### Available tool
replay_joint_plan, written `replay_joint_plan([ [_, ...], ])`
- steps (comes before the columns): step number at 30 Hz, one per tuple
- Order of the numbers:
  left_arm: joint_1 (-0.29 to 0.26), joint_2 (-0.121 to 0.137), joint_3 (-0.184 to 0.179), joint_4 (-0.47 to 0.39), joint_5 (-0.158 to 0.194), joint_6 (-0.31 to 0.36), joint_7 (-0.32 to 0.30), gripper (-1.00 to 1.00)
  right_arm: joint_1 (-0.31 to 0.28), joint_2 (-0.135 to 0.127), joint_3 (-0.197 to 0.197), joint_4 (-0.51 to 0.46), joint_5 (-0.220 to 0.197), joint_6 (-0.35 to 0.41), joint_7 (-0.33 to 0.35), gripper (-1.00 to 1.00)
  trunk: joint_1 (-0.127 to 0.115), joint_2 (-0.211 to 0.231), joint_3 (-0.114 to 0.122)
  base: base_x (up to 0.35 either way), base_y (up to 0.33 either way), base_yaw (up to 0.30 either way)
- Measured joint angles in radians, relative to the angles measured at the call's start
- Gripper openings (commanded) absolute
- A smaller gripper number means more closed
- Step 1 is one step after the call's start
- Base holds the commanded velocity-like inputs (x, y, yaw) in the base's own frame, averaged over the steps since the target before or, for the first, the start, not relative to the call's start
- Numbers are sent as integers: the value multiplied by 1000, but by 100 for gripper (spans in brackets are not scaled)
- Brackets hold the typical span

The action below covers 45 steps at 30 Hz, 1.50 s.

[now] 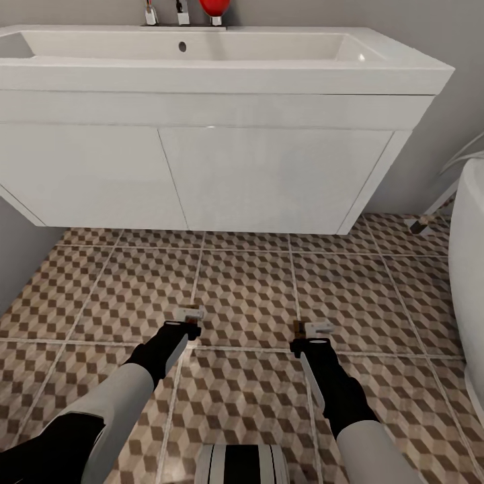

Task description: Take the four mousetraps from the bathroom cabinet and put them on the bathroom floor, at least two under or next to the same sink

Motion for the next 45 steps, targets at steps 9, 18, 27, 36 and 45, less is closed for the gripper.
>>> replay_joint_plan([
  [9, 0, 0, 0, 3, 18, 0, 6, -100, 0, -2, -1, -1, 0, -2, -1, -100, 0, 0, 0, 0, 0, 0],
  [18, 0, -1, 1, 4, 32, 0, 6, -100, 0, -2, 0, -2, 0, -2, -2, -100, 0, 0, 0, 0, 0, 0],
  [27, 0, -8, 2, 1, 35, 0, 7, -100, 0, -2, 0, -2, 1, -2, -1, -100, 0, 0, 0, 0, 0, 0],
  [36, 0, -8, 2, 0, 37, 0, 7, -100, 0, -2, 0, -2, 1, -2, 0, -100, 3, -2, -27, 0, 0, 0],
  [45, 0, -8, 2, 0, 37, 0, 7, -100, 0, -2, 0, -3, 1, -2, -1, -100, 7, -4, -62, 0, 0, 0],
])
